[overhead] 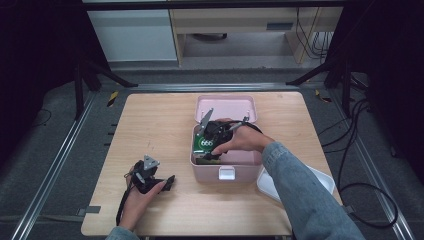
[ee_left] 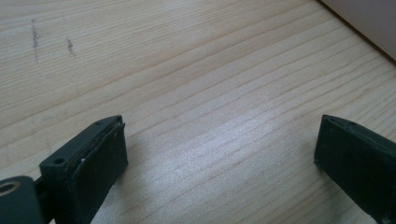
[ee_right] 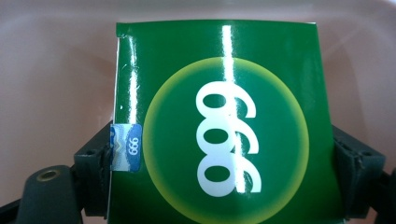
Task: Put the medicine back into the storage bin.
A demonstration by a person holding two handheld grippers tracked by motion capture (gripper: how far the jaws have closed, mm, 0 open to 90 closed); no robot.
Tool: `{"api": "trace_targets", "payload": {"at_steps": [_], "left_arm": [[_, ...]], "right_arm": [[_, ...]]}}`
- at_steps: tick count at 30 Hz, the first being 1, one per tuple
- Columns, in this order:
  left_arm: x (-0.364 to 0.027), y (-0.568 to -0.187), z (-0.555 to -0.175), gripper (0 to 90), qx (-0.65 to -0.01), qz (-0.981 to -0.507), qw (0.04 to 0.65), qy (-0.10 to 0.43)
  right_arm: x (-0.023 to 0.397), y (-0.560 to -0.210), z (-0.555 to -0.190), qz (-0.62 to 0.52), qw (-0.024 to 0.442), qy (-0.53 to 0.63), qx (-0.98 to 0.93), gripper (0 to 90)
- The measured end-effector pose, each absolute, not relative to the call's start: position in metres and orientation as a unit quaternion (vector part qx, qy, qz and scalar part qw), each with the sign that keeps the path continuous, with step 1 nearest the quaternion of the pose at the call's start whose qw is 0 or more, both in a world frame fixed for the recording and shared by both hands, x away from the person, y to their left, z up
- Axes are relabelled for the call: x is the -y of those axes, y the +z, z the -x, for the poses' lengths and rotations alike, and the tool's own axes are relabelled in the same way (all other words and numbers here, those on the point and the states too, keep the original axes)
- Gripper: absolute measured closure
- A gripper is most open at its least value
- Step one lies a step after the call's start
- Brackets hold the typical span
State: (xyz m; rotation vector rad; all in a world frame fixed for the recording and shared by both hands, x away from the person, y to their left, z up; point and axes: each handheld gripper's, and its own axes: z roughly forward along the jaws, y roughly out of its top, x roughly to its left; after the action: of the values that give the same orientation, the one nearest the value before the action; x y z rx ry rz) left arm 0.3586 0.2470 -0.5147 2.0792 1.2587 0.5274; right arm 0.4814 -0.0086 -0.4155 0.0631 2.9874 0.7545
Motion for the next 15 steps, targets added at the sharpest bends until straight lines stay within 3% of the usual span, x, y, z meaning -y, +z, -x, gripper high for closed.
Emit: {"api": "trace_targets", "payload": {"at_steps": [15], "left_arm": [[-0.247, -0.515, -0.359, 1.7, -0.479, -0.792, 0.322, 0.201]], "right_arm": [[0.009, -0.433, -0.484, -0.031, 0.027, 0.247, -0.968, 16.6]]}}
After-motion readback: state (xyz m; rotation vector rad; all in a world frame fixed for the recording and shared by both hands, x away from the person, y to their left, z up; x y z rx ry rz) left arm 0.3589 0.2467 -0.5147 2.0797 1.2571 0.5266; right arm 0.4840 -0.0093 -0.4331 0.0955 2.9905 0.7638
